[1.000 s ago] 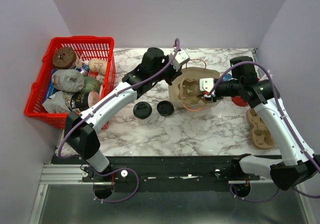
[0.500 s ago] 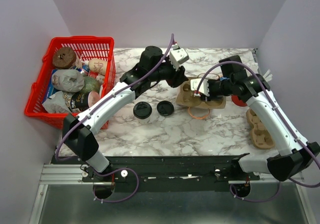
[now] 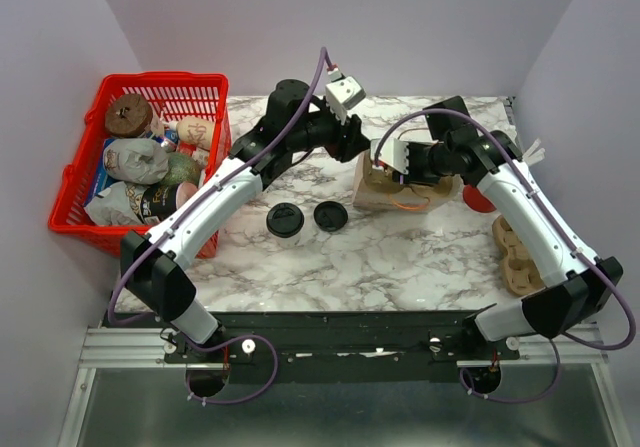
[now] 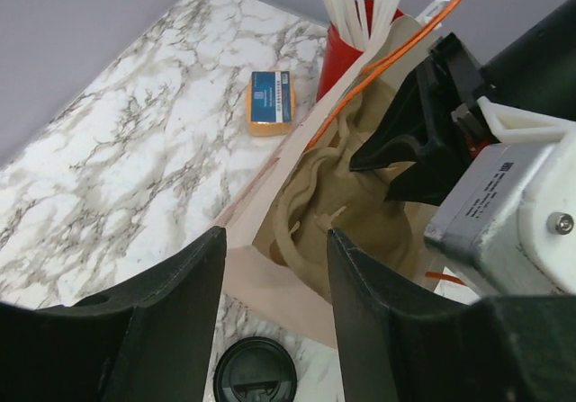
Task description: Pack the takeout coffee
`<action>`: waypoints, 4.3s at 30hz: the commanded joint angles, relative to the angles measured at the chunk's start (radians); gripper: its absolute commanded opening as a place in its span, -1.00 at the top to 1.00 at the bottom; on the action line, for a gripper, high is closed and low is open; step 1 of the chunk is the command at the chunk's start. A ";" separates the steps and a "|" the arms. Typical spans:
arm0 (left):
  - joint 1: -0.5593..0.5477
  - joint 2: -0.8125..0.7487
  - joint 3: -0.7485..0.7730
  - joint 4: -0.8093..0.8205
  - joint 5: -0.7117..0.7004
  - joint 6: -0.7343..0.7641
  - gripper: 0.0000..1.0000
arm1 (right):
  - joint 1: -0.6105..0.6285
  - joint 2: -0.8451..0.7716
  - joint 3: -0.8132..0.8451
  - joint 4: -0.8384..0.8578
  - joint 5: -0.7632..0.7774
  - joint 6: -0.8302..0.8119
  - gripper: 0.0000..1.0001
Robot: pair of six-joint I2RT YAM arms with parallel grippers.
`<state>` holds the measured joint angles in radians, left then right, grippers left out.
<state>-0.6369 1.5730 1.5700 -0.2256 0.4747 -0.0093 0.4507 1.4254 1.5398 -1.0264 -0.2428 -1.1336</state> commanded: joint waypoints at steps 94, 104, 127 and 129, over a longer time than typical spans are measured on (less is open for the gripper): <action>0.003 0.225 0.145 -0.185 0.015 -0.050 -0.09 | -0.018 0.197 0.301 -0.353 0.321 0.228 0.99; 0.002 0.255 0.168 -0.158 0.030 -0.070 0.16 | -0.018 0.205 0.295 -0.382 0.358 0.279 0.99; 0.023 0.171 0.162 -0.139 0.139 -0.185 1.00 | 0.008 0.365 0.553 -0.498 0.508 0.419 0.99; 0.026 0.154 0.145 -0.144 0.130 -0.210 1.00 | 0.019 0.353 0.517 -0.498 0.508 0.414 0.99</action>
<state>-0.6064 1.8107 1.7378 -0.3794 0.5762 -0.1635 0.4496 1.7897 2.0720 -1.3529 0.1909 -0.7444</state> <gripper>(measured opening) 0.009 0.402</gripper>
